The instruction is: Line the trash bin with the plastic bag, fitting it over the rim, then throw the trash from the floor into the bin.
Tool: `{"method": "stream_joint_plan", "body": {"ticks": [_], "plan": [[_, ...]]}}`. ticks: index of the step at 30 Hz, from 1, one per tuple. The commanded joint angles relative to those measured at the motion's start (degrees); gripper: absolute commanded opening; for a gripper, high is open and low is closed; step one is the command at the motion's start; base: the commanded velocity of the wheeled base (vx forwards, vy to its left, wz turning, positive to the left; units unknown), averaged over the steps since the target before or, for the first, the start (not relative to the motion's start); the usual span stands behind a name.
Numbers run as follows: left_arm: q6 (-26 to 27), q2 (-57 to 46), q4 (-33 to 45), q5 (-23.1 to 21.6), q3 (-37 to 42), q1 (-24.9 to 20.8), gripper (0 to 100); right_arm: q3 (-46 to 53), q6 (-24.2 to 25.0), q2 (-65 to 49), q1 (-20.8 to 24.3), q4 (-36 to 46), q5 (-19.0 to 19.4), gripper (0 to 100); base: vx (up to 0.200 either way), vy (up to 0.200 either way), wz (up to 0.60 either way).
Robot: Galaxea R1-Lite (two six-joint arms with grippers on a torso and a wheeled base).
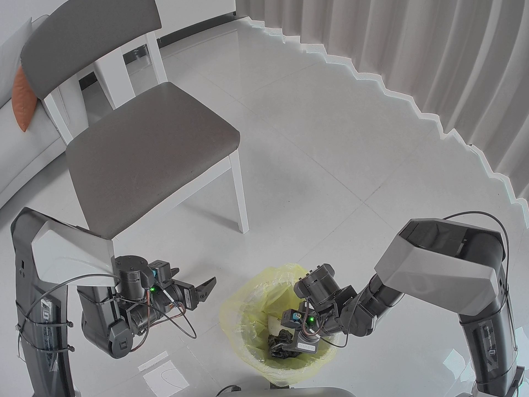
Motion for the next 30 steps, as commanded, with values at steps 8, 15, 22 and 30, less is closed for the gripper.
{"method": "stream_joint_plan", "body": {"ticks": [8,15,22,30], "plan": [[-0.01,-0.26,-1.02,0.07,0.32,-1.12,100,0.83,0.0,-0.31,0.03,-0.2,0.01,100,0.0,0.0,0.0],[0.34,-1.49,-1.02,0.07,2.96,-3.14,100,6.11,0.35,-9.62,-1.47,-1.43,-0.52,100,0.0,0.0,0.0],[0.78,-3.07,-1.02,-0.19,5.69,-5.08,100,13.23,13.27,-19.73,-3.31,-7.06,-5.18,100,0.0,0.0,0.0],[1.04,-8.08,-1.02,-1.51,10.7,-7.36,100,23.69,14.59,-31.86,-9.55,-10.31,-8.96,100,0.0,0.0,0.0]]}}
